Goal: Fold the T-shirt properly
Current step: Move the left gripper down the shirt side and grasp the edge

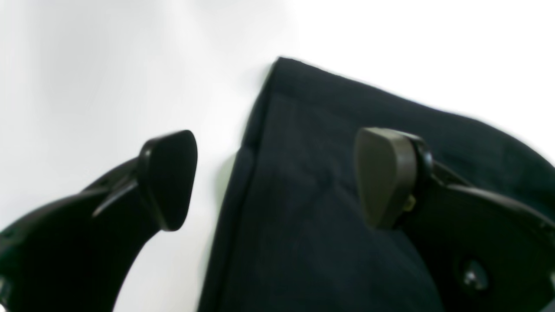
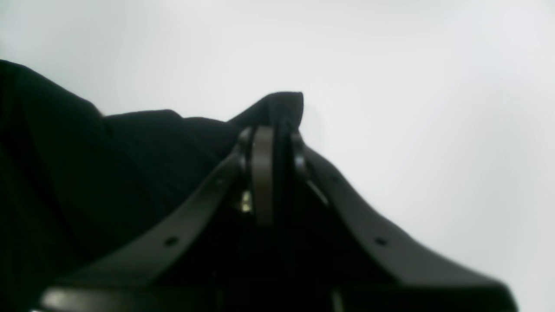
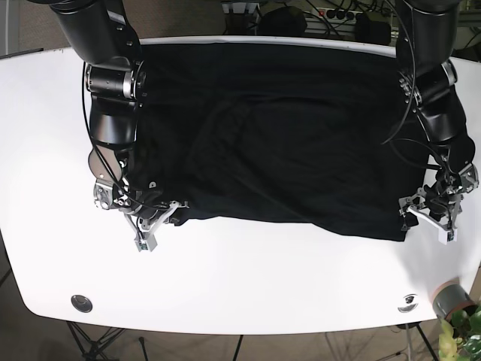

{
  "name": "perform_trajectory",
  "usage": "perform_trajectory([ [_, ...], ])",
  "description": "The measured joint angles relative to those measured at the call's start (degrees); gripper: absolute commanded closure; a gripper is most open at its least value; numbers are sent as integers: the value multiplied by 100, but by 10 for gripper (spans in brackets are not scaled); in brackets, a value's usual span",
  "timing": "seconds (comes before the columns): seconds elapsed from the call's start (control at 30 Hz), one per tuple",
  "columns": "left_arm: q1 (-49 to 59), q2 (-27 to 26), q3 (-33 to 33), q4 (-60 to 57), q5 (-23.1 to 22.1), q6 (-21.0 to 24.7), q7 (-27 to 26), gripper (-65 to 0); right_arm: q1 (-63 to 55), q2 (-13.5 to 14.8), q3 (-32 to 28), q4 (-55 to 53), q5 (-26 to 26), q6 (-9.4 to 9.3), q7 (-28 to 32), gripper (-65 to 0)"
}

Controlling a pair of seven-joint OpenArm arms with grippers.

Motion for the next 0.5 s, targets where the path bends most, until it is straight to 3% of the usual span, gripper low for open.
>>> perform_trajectory([
  [0.17,-170,-85,164,-800,70,92,-553,-536,-2,26,13,-4,-26,-2,-20,-44],
  [0.3,-181,-22,173,-929,63,339,-682,-554,-17,22,17,-2,-28,-2,-17,-44],
  [0.5,-210,-44,173,-927,57,352,-686,-561,-96,37,31,-2,17,17,55,-44],
])
